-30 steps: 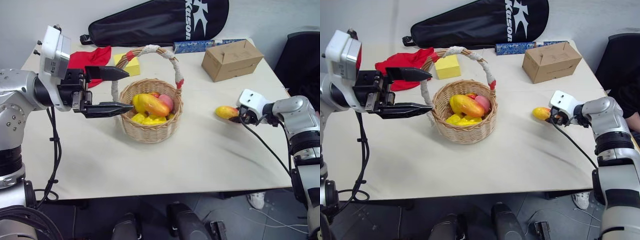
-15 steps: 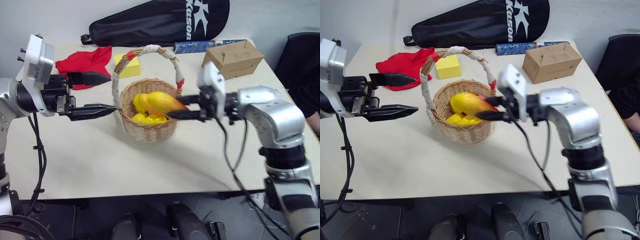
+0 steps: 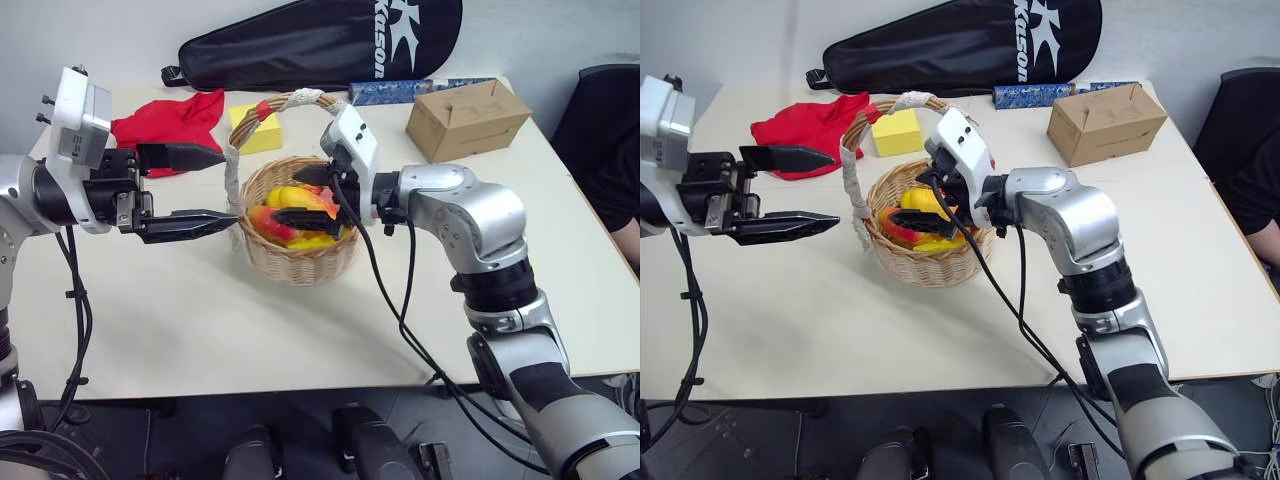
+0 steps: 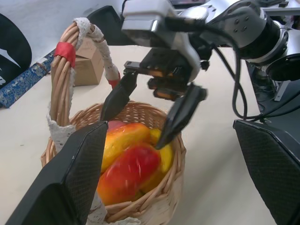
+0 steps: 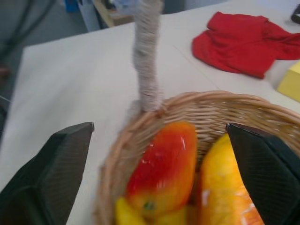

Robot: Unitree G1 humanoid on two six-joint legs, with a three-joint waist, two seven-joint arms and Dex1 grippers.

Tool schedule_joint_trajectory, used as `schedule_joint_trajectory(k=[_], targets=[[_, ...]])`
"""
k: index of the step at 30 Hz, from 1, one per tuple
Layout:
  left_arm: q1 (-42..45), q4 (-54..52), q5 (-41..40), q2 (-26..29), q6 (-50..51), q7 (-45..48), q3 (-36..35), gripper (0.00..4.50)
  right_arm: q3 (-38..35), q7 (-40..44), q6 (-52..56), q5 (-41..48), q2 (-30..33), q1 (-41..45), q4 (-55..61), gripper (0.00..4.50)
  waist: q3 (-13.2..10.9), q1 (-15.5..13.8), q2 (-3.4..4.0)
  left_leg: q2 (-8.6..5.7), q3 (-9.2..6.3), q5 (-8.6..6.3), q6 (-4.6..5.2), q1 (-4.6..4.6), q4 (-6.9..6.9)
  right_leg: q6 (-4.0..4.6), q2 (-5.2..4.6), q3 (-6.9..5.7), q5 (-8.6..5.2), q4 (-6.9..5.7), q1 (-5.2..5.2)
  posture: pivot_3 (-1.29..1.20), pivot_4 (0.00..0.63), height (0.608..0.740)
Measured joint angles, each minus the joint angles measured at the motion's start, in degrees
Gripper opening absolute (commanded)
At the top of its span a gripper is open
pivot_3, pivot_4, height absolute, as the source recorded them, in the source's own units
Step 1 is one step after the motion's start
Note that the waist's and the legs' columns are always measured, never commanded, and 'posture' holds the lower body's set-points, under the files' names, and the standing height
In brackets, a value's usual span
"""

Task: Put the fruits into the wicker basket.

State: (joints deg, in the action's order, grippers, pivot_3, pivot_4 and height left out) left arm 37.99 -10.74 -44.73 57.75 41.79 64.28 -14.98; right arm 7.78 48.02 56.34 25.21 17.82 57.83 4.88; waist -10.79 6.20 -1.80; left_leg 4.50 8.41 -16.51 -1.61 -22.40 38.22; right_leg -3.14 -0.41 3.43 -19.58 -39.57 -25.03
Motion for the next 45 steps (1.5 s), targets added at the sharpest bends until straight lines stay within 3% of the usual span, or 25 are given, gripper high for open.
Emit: schedule_joint_trajectory(k=[6,10,15,21,27,33,35,41,45], targets=[[-0.02,-0.07,-0.04,-0.75,-0.02,-0.47,0.29,4.50,-10.23,0.58,10.50,10.79,9.72,-4.21,11.74,4.47,0.01,-0.46,-0.02,-0.02,0.00,-0.01,0.01,-0.01,-0.03,0.00,-0.01,0.00,0.00,0.08,0.02,0.00,0.150,0.740],[-0.02,0.00,-0.05,-1.08,-0.03,-0.49,0.28,4.50,-15.12,-4.14,10.86,9.81,14.05,-7.62,12.54,4.47,0.02,-0.23,-0.04,-0.03,0.06,-0.01,0.02,0.04,-0.03,0.00,0.01,0.07,0.00,0.06,0.03,0.00,0.150,0.740],[0.43,0.07,-0.06,-3.22,-0.04,-1.08,0.73,4.50,-13.49,-12.99,3.48,3.63,7.86,-9.10,4.29,4.47,0.02,0.50,-0.04,0.00,0.12,0.04,-0.07,0.07,-0.08,0.00,0.10,0.14,0.00,-0.01,-0.05,0.00,0.150,0.740],[1.83,0.14,-0.07,-3.89,0.00,-1.59,1.62,4.50,-9.85,-17.27,-6.47,-1.13,-1.20,-5.15,-8.96,4.47,0.02,0.46,-0.04,0.00,0.13,0.05,-0.07,0.00,-0.10,0.00,0.07,0.13,0.00,-0.01,-0.14,0.00,0.150,0.740],[1.99,0.05,-0.11,-4.00,0.05,-1.84,1.86,4.50,-9.67,-21.12,-15.72,-4.68,-6.55,0.46,-21.10,2.65,0.02,0.44,-0.04,0.01,0.12,0.04,-0.06,-0.02,-0.15,0.00,0.06,0.11,0.00,0.02,-0.15,0.00,0.150,0.740],[1.99,0.03,-0.13,-3.97,0.07,-2.14,1.83,4.50,-9.44,-20.03,-16.39,-4.93,-6.16,-1.43,-18.43,0.52,0.02,0.21,-0.04,0.00,0.11,0.04,-0.05,-0.06,-0.12,0.00,0.03,0.10,0.00,0.01,-0.17,0.00,0.150,0.740],[2.00,0.06,-0.12,-3.98,0.06,-2.14,1.84,4.50,-9.06,-19.88,-16.13,-4.99,-5.17,-3.27,-16.18,0.02,0.02,0.16,-0.04,0.00,0.10,0.04,-0.05,-0.07,-0.12,0.00,0.03,0.10,0.00,0.02,-0.17,0.00,0.150,0.740],[4.18,0.55,-0.06,-5.15,-0.47,-1.54,2.85,4.50,-10.51,-19.12,-12.50,-2.68,-1.03,-7.78,-6.24,0.02,0.02,0.05,-0.04,-0.01,0.10,0.04,-0.06,-0.08,-0.13,0.00,0.03,0.10,0.00,0.03,-0.18,0.00,0.150,0.740],[5.97,2.36,0.21,-6.31,-1.17,-0.33,4.54,4.50,-15.32,-18.94,-9.16,-1.06,7.58,-11.87,0.41,0.02,0.02,-0.57,-0.04,-0.06,0.09,0.04,-0.04,-0.11,-0.13,0.00,-0.01,0.09,0.00,0.08,-0.17,0.00,0.150,0.740]])
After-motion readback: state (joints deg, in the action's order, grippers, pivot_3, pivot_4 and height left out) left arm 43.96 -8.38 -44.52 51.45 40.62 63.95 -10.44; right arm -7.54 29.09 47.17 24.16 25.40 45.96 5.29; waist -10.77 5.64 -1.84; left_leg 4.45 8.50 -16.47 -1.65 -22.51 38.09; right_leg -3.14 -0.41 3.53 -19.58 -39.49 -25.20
